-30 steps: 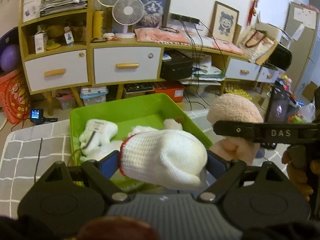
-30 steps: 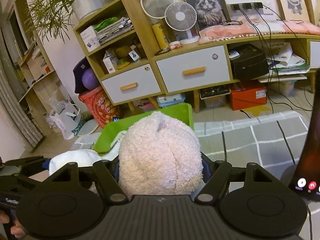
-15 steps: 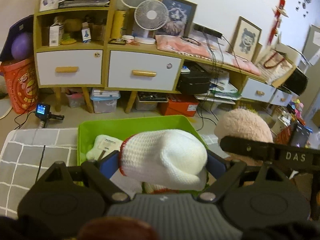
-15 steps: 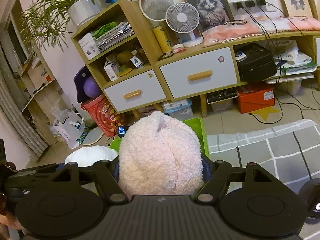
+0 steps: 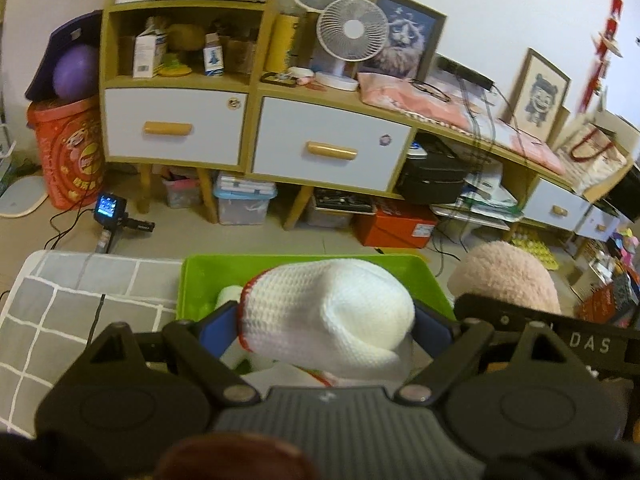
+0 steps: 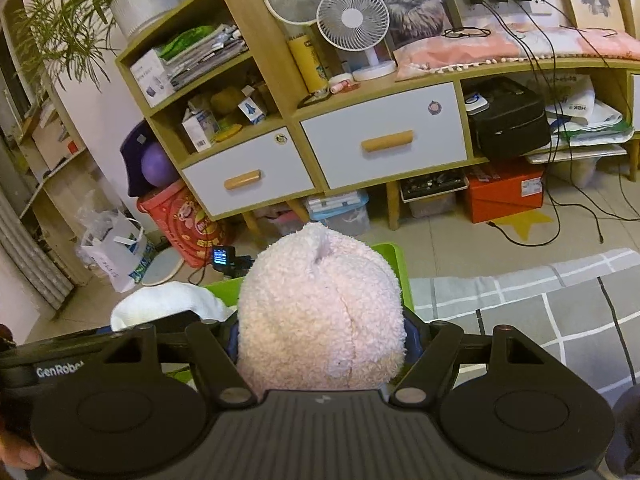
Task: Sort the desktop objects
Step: 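Lower glove into basin and open left tool while right tool lowers pink plush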
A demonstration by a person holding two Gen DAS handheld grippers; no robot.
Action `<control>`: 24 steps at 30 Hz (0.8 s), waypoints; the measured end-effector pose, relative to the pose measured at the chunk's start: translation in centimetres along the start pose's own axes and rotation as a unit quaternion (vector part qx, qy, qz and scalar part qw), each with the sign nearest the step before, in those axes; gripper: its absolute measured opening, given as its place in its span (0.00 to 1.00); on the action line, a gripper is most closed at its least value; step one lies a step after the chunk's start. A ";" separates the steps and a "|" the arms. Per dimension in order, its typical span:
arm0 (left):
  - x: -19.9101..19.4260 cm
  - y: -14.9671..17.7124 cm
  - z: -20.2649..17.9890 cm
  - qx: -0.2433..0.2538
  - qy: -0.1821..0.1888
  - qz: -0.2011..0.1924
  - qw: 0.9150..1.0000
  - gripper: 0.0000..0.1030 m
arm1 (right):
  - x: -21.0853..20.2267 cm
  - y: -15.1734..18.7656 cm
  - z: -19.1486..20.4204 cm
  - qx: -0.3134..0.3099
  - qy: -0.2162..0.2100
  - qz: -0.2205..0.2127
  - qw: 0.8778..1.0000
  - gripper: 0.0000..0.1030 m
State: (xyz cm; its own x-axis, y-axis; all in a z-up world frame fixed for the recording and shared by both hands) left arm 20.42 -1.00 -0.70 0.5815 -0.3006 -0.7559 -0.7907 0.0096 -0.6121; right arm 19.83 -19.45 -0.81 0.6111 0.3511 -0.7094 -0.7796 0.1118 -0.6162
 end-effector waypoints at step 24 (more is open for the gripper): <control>5.5 0.3 2.9 -0.098 0.022 0.011 0.995 0.88 | 6.0 0.5 -0.7 -0.036 0.031 0.020 0.999 0.70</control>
State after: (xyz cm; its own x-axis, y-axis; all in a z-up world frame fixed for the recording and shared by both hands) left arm 23.91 0.09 -5.72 0.5577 -0.3433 -0.7558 -0.8281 -0.1671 -0.5351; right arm 23.14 -17.91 -5.61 0.5884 0.2963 -0.7523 -0.7933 0.0314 -0.6081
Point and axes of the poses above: each gripper's, at about its wrist camera, not at the fingertips, and x roughly the way its jaws point, z to its left, y to its underside, the point moved 5 cm from there along x, roughly the way its jaws point, and after that the axes turned 10 degrees about z, right-handed, at the moved point
